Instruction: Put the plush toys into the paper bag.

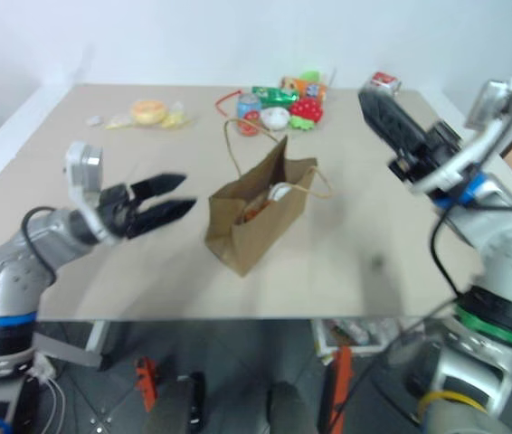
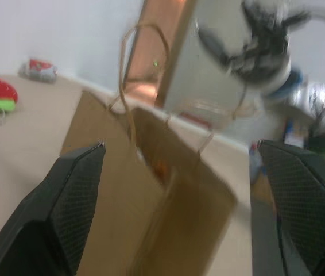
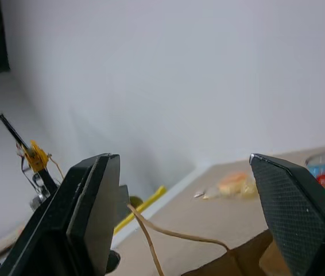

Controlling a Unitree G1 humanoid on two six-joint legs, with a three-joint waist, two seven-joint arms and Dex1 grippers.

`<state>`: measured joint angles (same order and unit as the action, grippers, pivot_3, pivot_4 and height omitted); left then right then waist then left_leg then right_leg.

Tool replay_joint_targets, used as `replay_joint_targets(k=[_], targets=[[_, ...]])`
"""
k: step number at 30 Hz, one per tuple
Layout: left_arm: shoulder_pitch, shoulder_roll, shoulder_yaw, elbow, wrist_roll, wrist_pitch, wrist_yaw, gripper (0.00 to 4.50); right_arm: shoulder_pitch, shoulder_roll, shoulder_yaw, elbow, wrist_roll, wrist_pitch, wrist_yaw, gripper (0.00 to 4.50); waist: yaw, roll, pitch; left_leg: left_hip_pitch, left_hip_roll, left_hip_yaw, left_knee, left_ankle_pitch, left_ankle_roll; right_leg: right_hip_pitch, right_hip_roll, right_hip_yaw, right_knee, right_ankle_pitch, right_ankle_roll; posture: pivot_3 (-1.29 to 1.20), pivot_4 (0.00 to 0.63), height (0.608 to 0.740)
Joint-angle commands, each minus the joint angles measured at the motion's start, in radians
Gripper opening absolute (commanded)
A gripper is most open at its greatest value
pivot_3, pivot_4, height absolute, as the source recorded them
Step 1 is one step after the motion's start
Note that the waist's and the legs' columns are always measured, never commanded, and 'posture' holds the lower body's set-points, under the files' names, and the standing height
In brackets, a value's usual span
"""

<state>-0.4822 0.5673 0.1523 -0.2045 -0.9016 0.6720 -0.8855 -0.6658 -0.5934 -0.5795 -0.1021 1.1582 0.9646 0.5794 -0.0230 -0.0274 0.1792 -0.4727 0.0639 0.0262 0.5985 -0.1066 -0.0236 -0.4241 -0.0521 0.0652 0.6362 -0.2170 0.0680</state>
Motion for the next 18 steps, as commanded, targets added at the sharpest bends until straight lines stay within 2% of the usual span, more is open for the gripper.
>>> replay_joint_targets(k=[1,4,5,6,8,11,14,17,18], targets=[[0.102,0.124,0.041,-0.11,0.057,-0.077,-0.149,4.41,0.22,-0.178,-0.044,-0.152,-0.004,0.061,0.148,3.92,0.001,0.0,0.0,0.0,0.0,0.0,-0.001,-0.001,-0.001,0.0,0.0,0.0,0.0,-0.001,-0.002,0.0,0.15,0.74],[0.168,0.171,0.059,-0.157,0.067,-0.089,-0.184,4.41,0.348,-0.236,-0.053,-0.235,0.014,0.088,0.202,3.92,0.001,0.0,0.0,0.0,0.0,0.001,0.0,-0.002,-0.002,0.0,-0.003,-0.001,0.0,-0.003,-0.003,0.0,0.15,0.74],[0.197,0.18,0.051,-0.174,0.085,-0.101,-0.195,4.48,0.406,-0.251,-0.024,-0.281,-0.004,0.084,0.227,3.67,-0.001,0.0,0.0,0.0,0.0,0.001,0.0,-0.002,-0.002,0.0,-0.003,-0.001,0.0,-0.003,-0.002,0.0,0.15,0.74],[0.218,0.18,0.038,-0.186,0.105,-0.117,-0.199,4.5,0.449,-0.258,0.015,-0.314,-0.034,0.072,0.244,3.23,-0.001,0.0,0.0,0.001,0.0,0.001,0.001,-0.002,-0.002,0.0,-0.003,-0.001,0.0,-0.001,-0.003,0.0,0.15,0.74],[0.227,0.167,0.014,-0.185,0.14,-0.147,-0.192,4.5,0.472,-0.246,0.075,-0.329,-0.091,0.032,0.247,2.95,-0.001,0.0,0.0,0.001,0.0,0.001,0.001,-0.002,-0.002,0.0,-0.003,-0.001,0.0,-0.001,-0.003,0.0,0.15,0.74],[0.225,0.137,-0.009,-0.165,0.178,-0.191,-0.168,4.5,0.467,-0.217,0.147,-0.309,-0.145,-0.025,0.238,1.64,-0.001,0.0,0.0,0.005,0.001,0.001,0.001,-0.003,-0.004,0.002,-0.003,-0.002,0.0,-0.001,-0.004,0.0,0.15,0.74],[0.207,0.078,-0.029,-0.104,0.254,-0.274,-0.119,4.5,0.435,-0.175,0.246,-0.284,-0.215,-0.078,0.232,0.99,-0.001,-0.001,0.0,0.005,0.0,0.001,0.002,-0.004,-0.005,0.001,-0.004,-0.002,-0.001,0.0,-0.005,0.0,0.15,0.74],[0.175,0.023,-0.062,-0.059,0.304,-0.327,-0.093,4.5,0.383,-0.143,0.375,-0.249,-0.333,-0.143,0.213,0.04,-0.001,-0.002,0.001,0.005,-0.001,0.002,0.003,-0.004,-0.005,0.0,-0.007,-0.004,-0.008,0.001,-0.008,0.0,0.15,0.74],[0.164,0.008,-0.07,-0.047,0.314,-0.341,-0.087,4.5,0.363,-0.131,0.415,-0.231,-0.372,-0.163,0.204,0.04,-0.001,-0.002,0.001,0.005,-0.001,0.002,0.003,-0.004,-0.005,0.0,-0.007,-0.004,-0.008,0.002,-0.008,0.0,0.15,0.74]])
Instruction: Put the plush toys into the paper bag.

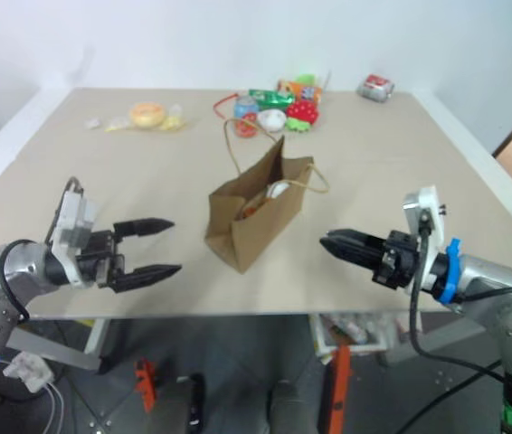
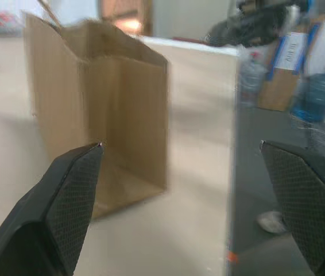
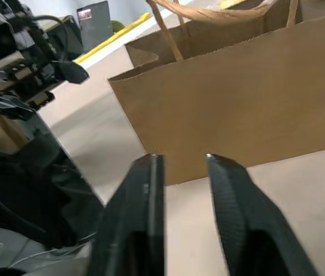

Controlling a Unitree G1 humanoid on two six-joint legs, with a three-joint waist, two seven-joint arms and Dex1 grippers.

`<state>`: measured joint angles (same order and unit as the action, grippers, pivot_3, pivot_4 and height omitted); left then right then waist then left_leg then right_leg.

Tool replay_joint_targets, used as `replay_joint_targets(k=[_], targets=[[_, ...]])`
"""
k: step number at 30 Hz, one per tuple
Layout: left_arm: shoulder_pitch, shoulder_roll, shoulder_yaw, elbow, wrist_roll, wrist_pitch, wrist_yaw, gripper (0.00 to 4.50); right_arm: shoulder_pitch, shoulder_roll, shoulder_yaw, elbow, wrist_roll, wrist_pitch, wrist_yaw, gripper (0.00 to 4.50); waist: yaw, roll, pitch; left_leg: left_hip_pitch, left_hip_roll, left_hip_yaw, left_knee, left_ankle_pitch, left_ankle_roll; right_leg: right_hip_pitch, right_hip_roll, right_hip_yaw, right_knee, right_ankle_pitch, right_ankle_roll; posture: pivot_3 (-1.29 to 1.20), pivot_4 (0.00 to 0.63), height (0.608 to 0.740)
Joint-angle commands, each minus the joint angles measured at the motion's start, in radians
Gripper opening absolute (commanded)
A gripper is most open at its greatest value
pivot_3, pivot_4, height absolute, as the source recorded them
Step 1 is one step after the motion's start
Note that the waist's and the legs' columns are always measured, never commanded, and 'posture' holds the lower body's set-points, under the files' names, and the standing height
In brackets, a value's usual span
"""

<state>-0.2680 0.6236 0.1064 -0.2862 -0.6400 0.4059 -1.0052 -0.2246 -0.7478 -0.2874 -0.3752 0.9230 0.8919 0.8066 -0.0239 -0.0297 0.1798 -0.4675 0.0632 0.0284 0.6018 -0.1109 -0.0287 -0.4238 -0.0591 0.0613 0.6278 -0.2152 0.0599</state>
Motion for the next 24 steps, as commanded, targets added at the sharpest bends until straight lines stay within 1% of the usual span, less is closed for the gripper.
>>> replay_joint_targets(k=[1,5,8,12,18,21,24], targets=[[-0.059,-0.063,-0.029,0.047,0.058,-0.081,0.041,4.5,-0.099,0.038,0.156,0.059,-0.164,-0.103,-0.029,0.04,0.0,0.0,0.0,0.0,0.0,0.0,0.0,0.0,0.0,0.0,0.0,0.0,0.0,0.0,-0.001,0.0,0.15,0.74],[-0.098,-0.099,-0.071,0.105,0.089,-0.118,0.024,4.5,-0.162,0.09,0.248,0.097,-0.254,-0.166,-0.05,0.04,0.001,0.0,0.0,-0.001,0.0,0.0,0.0,0.0,0.0,-0.001,0.0,0.0,0.0,0.003,-0.003,0.0,0.15,0.74],[-0.134,-0.128,-0.11,0.147,0.112,-0.139,0.002,4.5,-0.209,0.141,0.301,0.129,-0.306,-0.202,-0.075,0.04,0.001,0.0,0.0,-0.002,0.0,-0.001,-0.001,0.001,0.001,0.001,0.002,-0.001,0.001,0.004,0.0,0.0,0.15,0.74],[-0.164,-0.145,-0.154,0.182,0.139,-0.166,-0.028,4.5,-0.265,0.217,0.332,0.155,-0.335,-0.23,-0.112,0.04,0.002,0.0,0.0,-0.004,0.001,-0.001,-0.002,0.002,0.003,0.0,0.003,-0.001,0.003,0.001,0.006,0.0,0.15,0.74],[-0.192,-0.18,-0.188,0.201,0.164,-0.199,-0.038,4.5,-0.297,0.278,0.349,0.158,-0.349,-0.23,-0.133,0.04,0.002,0.0,0.0,-0.005,0.001,-0.002,-0.002,0.002,0.003,0.0,0.004,-0.001,0.004,0.0,0.008,0.0,0.15,0.74],[-0.209,-0.201,-0.204,0.219,0.205,-0.222,-0.012,4.5,-0.293,0.29,0.361,0.152,-0.361,-0.229,-0.135,0.04,0.002,0.0,0.0,-0.005,0.001,-0.002,-0.001,0.002,0.003,0.0,0.004,-0.001,0.004,0.001,0.007,0.0,0.15,0.74],[-0.246,-0.233,-0.219,0.272,0.291,-0.226,0.102,4.5,-0.29,0.29,0.362,0.151,-0.369,-0.228,-0.136,0.04,0.002,0.0,0.0,-0.005,0.001,-0.002,-0.001,0.002,0.003,0.0,0.004,-0.001,0.004,0.002,0.006,0.0,0.15,0.74]])
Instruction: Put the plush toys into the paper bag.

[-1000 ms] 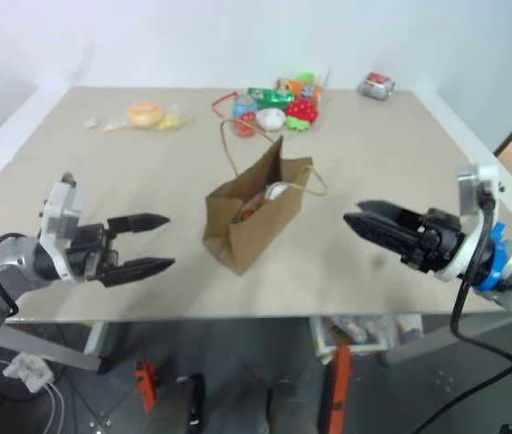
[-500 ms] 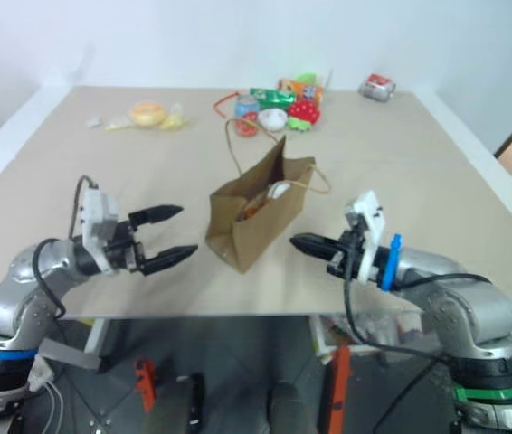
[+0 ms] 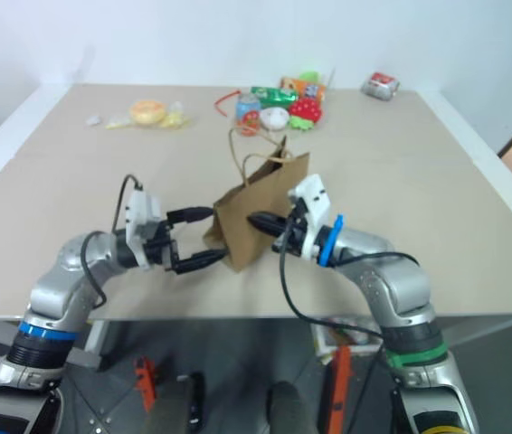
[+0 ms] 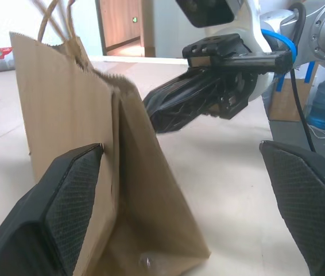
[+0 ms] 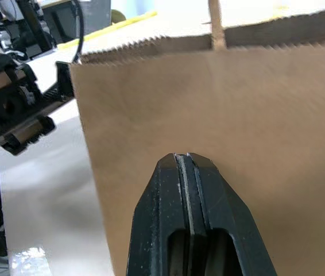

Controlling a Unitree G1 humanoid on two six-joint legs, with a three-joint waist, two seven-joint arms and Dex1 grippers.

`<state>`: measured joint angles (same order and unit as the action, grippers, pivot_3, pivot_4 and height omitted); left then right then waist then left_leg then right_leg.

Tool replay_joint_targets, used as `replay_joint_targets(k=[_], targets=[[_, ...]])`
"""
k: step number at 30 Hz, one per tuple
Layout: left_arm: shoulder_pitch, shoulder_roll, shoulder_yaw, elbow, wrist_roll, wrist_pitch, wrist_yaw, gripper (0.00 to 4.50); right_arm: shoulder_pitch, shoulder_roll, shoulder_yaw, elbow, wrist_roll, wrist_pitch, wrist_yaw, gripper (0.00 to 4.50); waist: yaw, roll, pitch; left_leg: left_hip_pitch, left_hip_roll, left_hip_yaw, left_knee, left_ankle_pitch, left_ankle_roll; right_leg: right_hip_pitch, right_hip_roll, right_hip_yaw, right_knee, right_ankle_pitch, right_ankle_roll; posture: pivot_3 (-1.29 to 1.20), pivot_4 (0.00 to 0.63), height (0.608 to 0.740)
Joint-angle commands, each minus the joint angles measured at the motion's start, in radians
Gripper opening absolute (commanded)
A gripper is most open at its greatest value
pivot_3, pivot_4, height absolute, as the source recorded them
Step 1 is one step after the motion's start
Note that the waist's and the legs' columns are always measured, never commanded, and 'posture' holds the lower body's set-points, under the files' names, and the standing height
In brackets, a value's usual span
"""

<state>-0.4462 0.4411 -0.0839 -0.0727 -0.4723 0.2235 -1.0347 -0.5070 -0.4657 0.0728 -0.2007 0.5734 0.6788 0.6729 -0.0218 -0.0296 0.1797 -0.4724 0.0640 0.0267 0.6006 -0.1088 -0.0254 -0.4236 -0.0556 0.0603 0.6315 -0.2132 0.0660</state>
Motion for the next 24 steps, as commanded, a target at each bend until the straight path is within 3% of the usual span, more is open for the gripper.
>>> replay_joint_targets(k=[1,9,13,14,16,21,23,24], targets=[[-0.078,-0.06,-0.028,0.073,0.139,-0.037,0.162,4.5,-0.007,0.008,0.0,-0.023,-0.021,-0.015,-0.002,0.04,0.0,0.0,0.0,0.0,0.0,0.0,0.0,0.0,0.0,0.0,0.0,0.0,0.0,0.0,0.0,0.0,0.15,0.74],[-0.079,-0.078,-0.041,0.084,0.186,-0.02,0.215,4.5,-0.005,0.012,0.004,-0.026,-0.039,-0.013,0.0,0.04,0.0,0.0,0.0,0.0,0.0,0.0,0.001,0.0,0.001,0.0,0.0,0.0,0.0,0.001,0.001,0.0,0.15,0.74],[-0.074,-0.086,-0.041,0.07,0.177,-0.002,0.22,3.42,0.002,0.008,0.003,-0.03,-0.045,-0.012,0.006,0.0,0.0,0.0,0.0,0.0,0.0,0.0,0.0,0.0,0.001,0.0,0.0,0.0,0.001,0.001,0.001,0.0,0.15,0.74],[-0.074,-0.087,-0.041,0.07,0.178,-0.002,0.219,2.88,0.003,0.007,0.002,-0.031,-0.046,-0.012,0.008,0.0,0.0,0.0,0.0,0.0,0.0,0.0,0.0,0.0,0.001,0.0,0.0,0.0,0.001,0.001,0.001,0.0,0.15,0.74],[-0.078,-0.09,-0.041,0.075,0.181,-0.001,0.221,2.24,0.004,0.006,0.0,-0.031,-0.049,-0.011,0.008,0.0,0.0,0.0,0.0,0.0,0.0,0.0,0.001,0.0,0.001,0.0,0.0,0.0,0.001,0.001,0.001,0.0,0.15,0.74],[-0.093,-0.096,-0.038,0.096,0.184,0.005,0.227,1.01,0.006,0.003,-0.01,-0.034,-0.05,-0.01,0.009,0.0,0.0,0.0,0.0,0.0,0.0,0.0,0.001,0.0,0.001,0.0,0.0,0.0,0.001,0.002,0.001,0.0,0.15,0.74],[-0.098,-0.091,-0.035,0.107,0.184,0.007,0.22,0.06,0.022,-0.022,-0.028,-0.058,-0.027,0.007,0.032,0.0,0.0,0.0,0.0,0.0,0.0,0.0,0.001,0.0,0.001,0.0,0.0,0.0,0.001,0.002,0.001,0.0,0.15,0.74],[-0.096,-0.084,-0.035,0.11,0.184,0.0,0.208,0.06,0.037,-0.044,-0.049,-0.081,0.0,0.021,0.055,0.0,0.0,0.0,0.0,0.0,0.0,0.0,0.001,0.0,0.001,0.0,0.0,0.0,0.001,0.002,0.001,0.0,0.15,0.74]])
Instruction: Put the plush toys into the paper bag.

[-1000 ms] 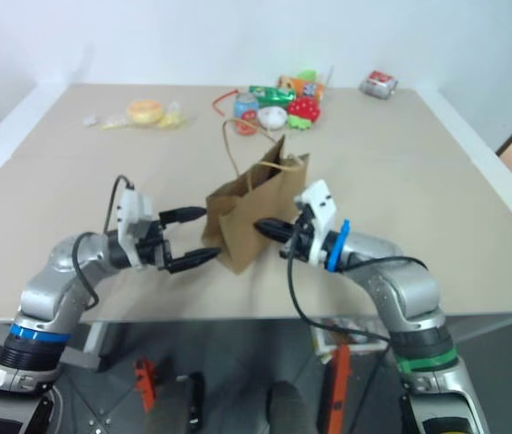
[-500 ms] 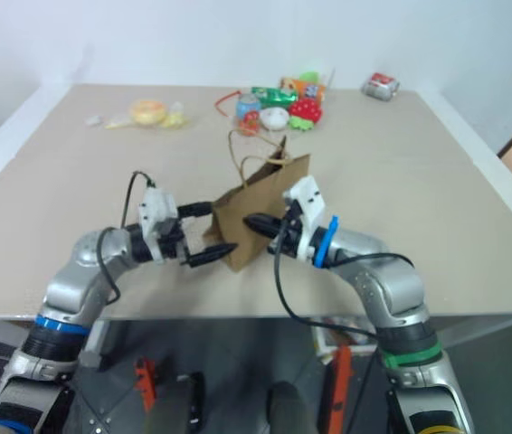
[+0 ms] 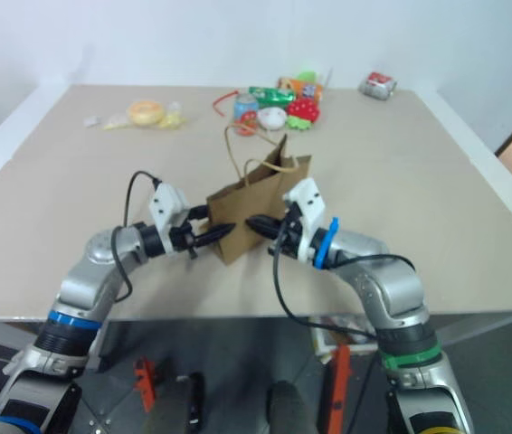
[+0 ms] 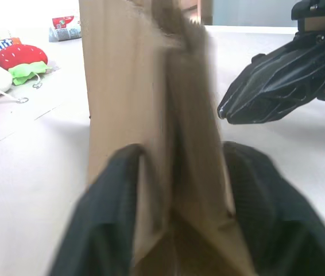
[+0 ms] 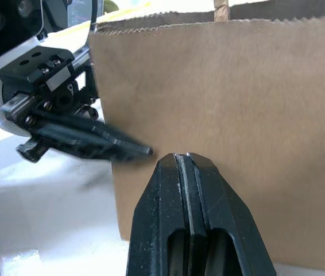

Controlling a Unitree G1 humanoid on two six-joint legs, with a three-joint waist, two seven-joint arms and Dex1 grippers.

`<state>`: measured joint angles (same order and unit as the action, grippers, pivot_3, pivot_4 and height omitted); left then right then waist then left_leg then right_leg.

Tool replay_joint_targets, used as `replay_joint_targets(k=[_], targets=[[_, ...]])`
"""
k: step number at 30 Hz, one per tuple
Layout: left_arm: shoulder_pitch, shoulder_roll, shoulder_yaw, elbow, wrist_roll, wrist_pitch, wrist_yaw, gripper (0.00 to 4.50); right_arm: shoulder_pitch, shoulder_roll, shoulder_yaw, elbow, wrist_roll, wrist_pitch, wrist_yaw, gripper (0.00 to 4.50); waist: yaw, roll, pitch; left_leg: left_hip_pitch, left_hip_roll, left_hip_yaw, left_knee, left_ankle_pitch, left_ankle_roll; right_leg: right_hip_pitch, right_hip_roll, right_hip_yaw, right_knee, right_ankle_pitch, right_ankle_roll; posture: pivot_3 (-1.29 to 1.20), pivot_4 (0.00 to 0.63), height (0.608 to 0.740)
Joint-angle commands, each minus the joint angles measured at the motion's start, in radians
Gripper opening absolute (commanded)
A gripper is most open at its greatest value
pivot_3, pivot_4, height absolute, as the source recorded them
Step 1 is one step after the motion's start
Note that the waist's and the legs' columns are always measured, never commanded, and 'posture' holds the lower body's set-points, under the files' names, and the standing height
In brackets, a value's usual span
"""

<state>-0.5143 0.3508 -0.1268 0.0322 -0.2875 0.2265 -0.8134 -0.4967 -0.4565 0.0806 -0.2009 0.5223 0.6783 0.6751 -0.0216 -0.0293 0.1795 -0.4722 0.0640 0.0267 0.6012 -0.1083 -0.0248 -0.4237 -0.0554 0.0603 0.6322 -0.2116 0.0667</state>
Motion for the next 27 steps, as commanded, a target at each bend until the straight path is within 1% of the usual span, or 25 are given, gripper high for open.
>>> replay_joint_targets(k=[1,5,8,11,14,18,27], targets=[[-0.027,0.015,0.011,0.009,-0.002,-0.008,-0.024,0.06,0.044,-0.077,-0.082,-0.103,0.077,0.031,0.077,0.0,0.0,0.0,0.0,0.0,0.0,0.0,0.0,0.0,0.0,0.0,0.0,0.0,0.0,0.0,0.0,0.0,0.15,0.74],[-0.019,0.058,0.044,0.03,-0.036,-0.043,-0.108,0.06,0.124,-0.191,-0.236,-0.186,0.229,0.08,0.189,0.0,0.003,0.0,0.0,0.0,0.0,0.0,0.0,0.0,0.0,0.001,0.0,0.0,0.0,-0.001,0.001,0.0,0.15,0.74],[0.006,0.118,0.077,0.027,-0.111,-0.076,-0.262,0.06,0.163,-0.291,-0.388,-0.198,0.351,0.132,0.274,0.0,0.003,0.0,0.0,-0.001,0.0,0.0,0.0,0.0,0.0,0.001,-0.001,0.0,0.0,-0.001,0.001,0.0,0.15,0.74],[0.019,0.189,0.101,0.058,-0.156,-0.117,-0.419,0.06,0.16,-0.377,-0.496,-0.176,0.438,0.189,0.316,0.0,0.003,0.0,0.0,0.0,0.0,0.0,0.0,0.0,0.0,0.001,-0.001,0.0,0.0,-0.002,0.001,0.0,0.15,0.74],[-0.004,0.225,0.107,0.128,-0.157,-0.153,-0.503,0.06,0.169,-0.427,-0.535,-0.186,0.488,0.224,0.329,0.0,-0.002,0.0,0.0,0.002,0.0,0.0,0.0,0.0,0.0,0.002,-0.001,-0.001,0.0,-0.001,-0.001,0.0,0.15,0.74],[-0.048,0.231,0.105,0.219,-0.152,-0.204,-0.582,0.06,0.192,-0.461,-0.546,-0.195,0.495,0.234,0.328,0.0,0.0,0.0,0.0,0.003,0.0,0.0,0.0,0.0,0.0,0.002,-0.001,-0.001,0.0,0.001,-0.003,0.0,0.15,0.74],[-0.188,0.212,0.076,0.447,-0.087,-0.363,-0.72,0.06,0.224,-0.459,-0.548,-0.219,0.517,0.235,0.292,0.0,0.001,0.0,0.0,0.002,0.0,0.001,0.0,0.0,0.0,0.001,-0.002,-0.001,0.0,0.001,-0.004,0.0,0.15,0.74]])
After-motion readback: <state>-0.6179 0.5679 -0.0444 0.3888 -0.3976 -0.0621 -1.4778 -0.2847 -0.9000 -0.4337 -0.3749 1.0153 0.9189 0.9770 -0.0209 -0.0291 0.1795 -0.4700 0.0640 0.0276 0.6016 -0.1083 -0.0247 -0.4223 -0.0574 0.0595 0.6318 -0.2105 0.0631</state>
